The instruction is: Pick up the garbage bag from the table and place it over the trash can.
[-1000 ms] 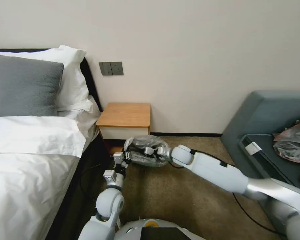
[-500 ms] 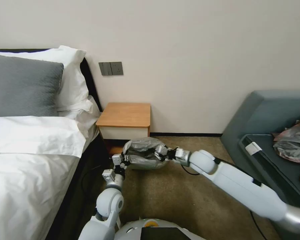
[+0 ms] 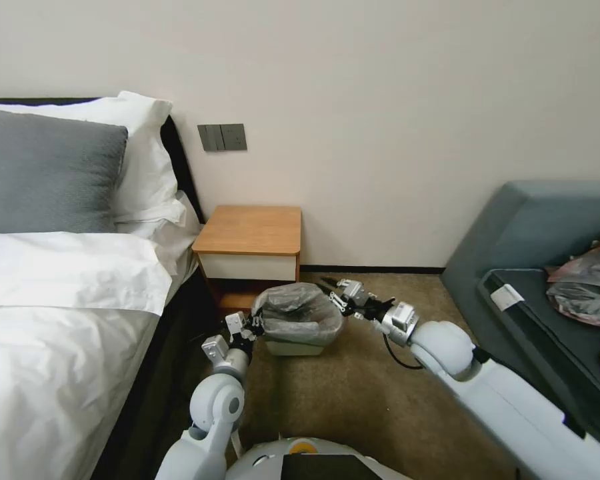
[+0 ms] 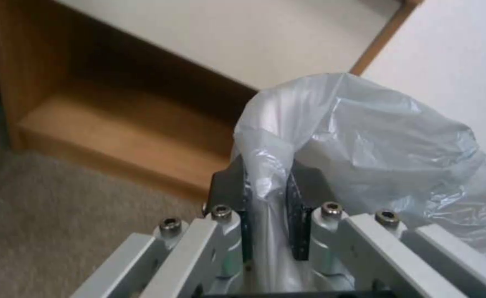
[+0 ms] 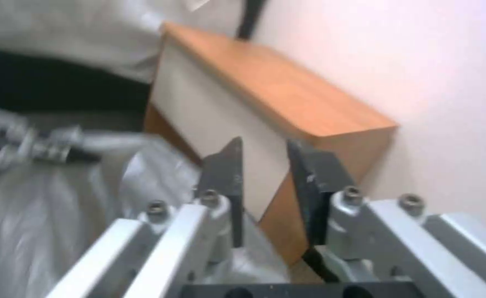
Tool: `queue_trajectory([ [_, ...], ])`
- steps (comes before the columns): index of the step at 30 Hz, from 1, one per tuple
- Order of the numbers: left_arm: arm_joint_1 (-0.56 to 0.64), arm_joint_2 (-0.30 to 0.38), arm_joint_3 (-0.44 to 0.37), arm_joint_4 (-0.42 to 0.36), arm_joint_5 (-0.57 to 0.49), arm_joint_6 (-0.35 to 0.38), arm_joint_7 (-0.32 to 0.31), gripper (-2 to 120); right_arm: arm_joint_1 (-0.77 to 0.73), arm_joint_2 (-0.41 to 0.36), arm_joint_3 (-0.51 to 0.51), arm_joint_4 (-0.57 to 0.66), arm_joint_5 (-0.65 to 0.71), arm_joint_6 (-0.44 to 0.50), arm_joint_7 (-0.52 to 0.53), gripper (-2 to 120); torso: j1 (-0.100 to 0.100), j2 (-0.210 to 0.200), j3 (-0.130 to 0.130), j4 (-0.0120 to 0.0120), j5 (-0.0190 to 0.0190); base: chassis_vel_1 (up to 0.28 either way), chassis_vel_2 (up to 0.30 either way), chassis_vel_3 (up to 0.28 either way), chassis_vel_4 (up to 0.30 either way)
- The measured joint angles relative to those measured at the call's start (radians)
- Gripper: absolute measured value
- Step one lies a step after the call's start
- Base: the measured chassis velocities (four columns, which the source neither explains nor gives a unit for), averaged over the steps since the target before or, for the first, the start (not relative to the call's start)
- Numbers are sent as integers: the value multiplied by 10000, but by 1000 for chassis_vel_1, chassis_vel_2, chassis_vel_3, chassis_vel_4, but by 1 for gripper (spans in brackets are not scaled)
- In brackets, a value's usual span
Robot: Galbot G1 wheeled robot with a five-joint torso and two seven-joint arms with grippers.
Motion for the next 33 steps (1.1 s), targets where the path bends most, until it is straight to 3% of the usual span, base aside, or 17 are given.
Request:
queue_trajectory([
  [4, -17, 102, -7, 111, -179, 184, 104, 10, -1034, 918, 830, 118, -283, 278, -61, 35, 0, 0, -1, -4, 2, 0, 0, 0, 0],
  [5, -73, 209, 4, 267, -203, 240, 248, 10, -1864, 1662, 1490, 143, -535, 692, -191, 44, -1, 0, 0, -7, 1, 0, 0, 0, 0],
  [7, -104, 232, 13, 331, -202, 248, 292, 10, -2143, 1955, 1746, 151, -628, 883, -242, 48, 0, 0, 0, -9, -1, 0, 0, 0, 0],
  [9, -199, 278, 48, 496, -190, 251, 387, 10, -2729, 2662, 2301, 165, -819, 1303, -326, 59, 0, 0, 0, -5, 0, 0, 0, 0, 0],
  [16, -233, 383, 130, 838, -197, 68, 505, 10, -3396, 3934, 2859, 11, -1061, 2017, -326, 78, -1, 0, 0, -4, -3, 0, 0, 0, 0],
  [19, -219, 384, 146, 1019, -356, -4, 504, 10, -3559, 4603, 2874, -266, -1092, 2300, -193, 94, 0, 0, 0, -3, 0, 0, 0, 0, 0],
  [24, -155, 344, 148, 1216, -341, -97, 563, 10, -3484, 4767, 2791, -460, -1095, 2336, -129, 100, 0, 0, 0, -3, -1, 0, 0, 0, 0],
  [33, -76, 288, 129, 1278, -429, -111, 640, 10, -3337, 4717, 2681, -582, -1085, 2301, -123, 100, 0, 0, 1, -3, 0, 0, 0, 0, 0],
])
